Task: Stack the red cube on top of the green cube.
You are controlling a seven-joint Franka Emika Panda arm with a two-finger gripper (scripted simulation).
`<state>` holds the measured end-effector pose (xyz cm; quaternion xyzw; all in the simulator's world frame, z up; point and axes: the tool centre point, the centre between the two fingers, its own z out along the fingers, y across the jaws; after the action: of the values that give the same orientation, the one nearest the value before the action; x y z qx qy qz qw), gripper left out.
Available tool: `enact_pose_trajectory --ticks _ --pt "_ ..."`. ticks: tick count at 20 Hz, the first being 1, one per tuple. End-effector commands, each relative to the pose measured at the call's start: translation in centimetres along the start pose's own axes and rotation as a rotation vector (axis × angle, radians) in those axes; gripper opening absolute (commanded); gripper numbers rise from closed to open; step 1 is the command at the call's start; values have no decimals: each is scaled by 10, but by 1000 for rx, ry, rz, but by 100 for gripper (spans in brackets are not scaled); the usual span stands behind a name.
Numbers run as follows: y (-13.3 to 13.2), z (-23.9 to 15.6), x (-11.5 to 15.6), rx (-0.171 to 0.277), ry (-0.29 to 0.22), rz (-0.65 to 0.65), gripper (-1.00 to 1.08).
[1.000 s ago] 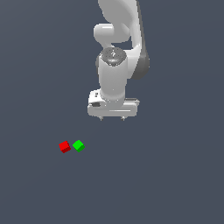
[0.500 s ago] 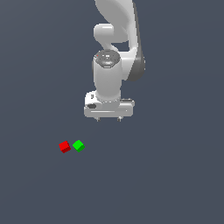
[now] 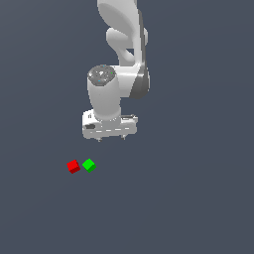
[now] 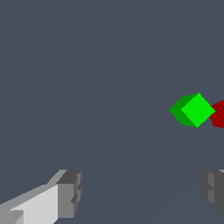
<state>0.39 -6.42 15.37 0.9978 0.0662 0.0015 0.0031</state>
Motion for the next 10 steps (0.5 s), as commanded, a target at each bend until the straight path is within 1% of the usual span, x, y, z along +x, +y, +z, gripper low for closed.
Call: enact_pose_trajectory --ticks 1,10 --pt "17 7 -1 1 0 -36 100" --pt "81 35 5 3 0 -175 100"
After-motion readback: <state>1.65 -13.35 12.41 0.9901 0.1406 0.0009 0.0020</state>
